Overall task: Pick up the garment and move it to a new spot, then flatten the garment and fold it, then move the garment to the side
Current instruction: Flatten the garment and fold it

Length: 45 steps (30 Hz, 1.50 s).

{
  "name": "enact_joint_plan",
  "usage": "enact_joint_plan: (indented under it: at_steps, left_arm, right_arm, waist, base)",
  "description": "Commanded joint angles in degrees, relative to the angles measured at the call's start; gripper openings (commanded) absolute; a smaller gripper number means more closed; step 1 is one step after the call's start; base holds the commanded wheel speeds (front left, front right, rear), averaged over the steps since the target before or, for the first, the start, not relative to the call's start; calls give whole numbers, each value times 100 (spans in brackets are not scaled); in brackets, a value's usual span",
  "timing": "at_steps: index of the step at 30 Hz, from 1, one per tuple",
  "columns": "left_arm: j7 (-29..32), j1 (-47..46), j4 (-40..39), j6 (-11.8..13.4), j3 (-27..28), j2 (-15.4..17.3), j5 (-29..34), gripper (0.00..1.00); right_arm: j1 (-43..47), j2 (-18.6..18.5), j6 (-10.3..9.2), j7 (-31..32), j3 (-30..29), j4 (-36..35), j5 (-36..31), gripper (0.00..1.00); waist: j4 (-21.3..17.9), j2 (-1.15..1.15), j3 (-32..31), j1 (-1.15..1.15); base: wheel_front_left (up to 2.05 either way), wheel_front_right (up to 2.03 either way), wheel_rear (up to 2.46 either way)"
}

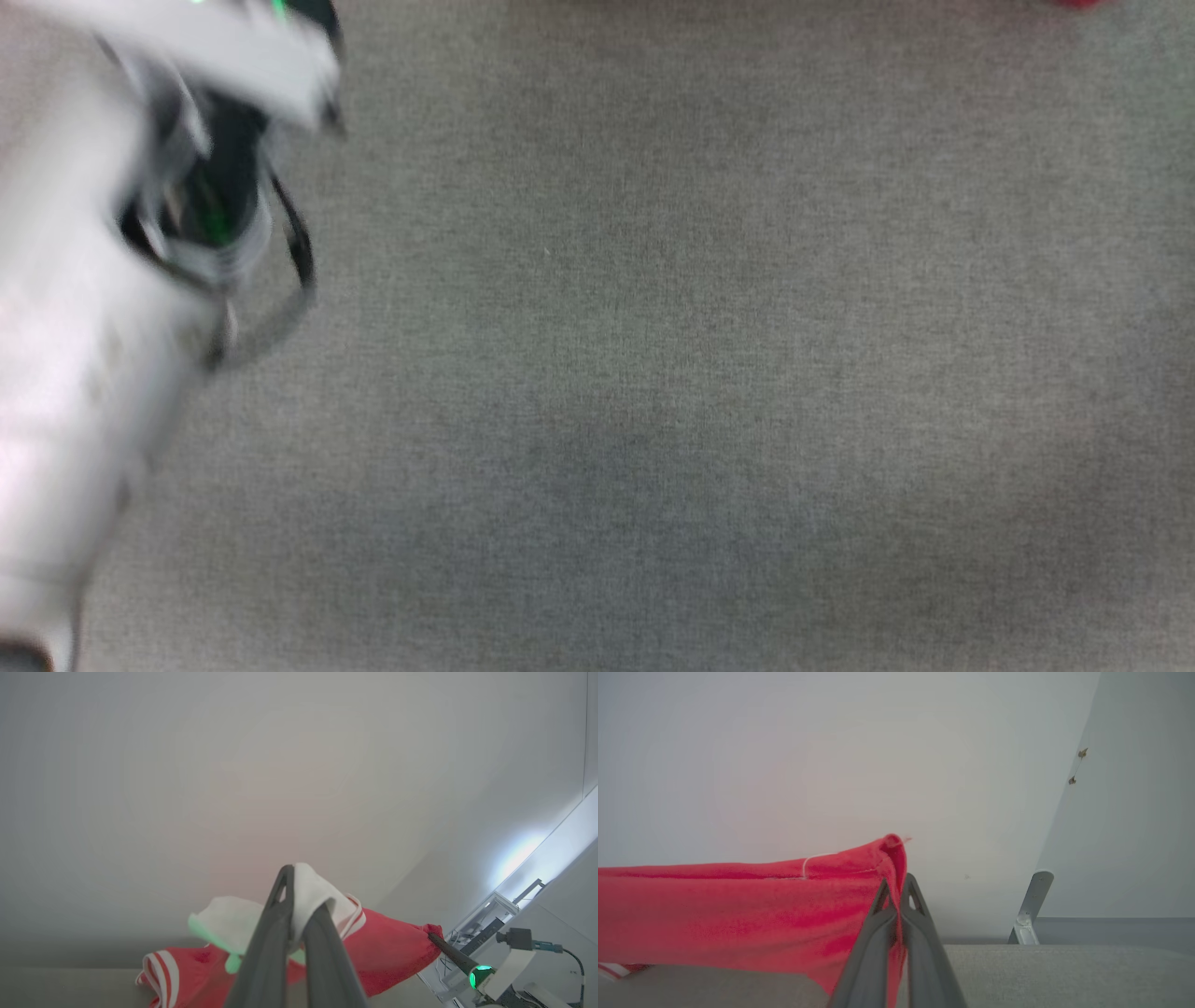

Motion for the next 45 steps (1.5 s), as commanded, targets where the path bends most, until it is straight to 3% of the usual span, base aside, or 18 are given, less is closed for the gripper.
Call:
enact_joint_plan:
  at_steps: [1,11,23,30,36,41,45]
  left_arm:
    - [-14,456,-288,16,9,109,105,0]
    - [-14,3379,-1734,14,640,59,670,0]
    - [-15,5616,-2958,11,930,427,1251,0]
    - [-15,6610,-3646,11,1191,625,1500,0]
    - [-15,7334,-4287,11,1411,816,1649,0]
    - [-15,7426,-4550,42,1548,807,1714,0]
    - [77,6993,-4408,19,1446,709,1681,0]
  right_arm:
    - [411,-137,-8,47,149,-294,225,0]
    - [3051,-1037,-8,426,452,-2185,1310,0]
    - [5627,-1469,-7,1035,-529,-3994,1504,0]
    - [7036,-1324,-7,1694,-1552,-5159,1248,0]
    - [7925,-938,-7,2415,-2377,-6209,938,0]
    - [8188,-531,-7,2874,-2871,-6809,770,0]
    - [7859,-328,-7,3123,-2939,-6860,686,0]
  waist:
    - [-7,0,-92,0]
    - [-22,0,-548,0]
    - [-65,0,-1084,0]
    - [-109,0,-1228,0]
    - [-139,0,-1158,0]
    - [-112,0,-1055,0]
    - [-85,0,-964,0]
  base:
    - [0,0,0]
    - [0,0,0]
    - [0,0,0]
    - [0,0,0]
    - [0,0,0]
    - [0,0,0]
    - [0,0,0]
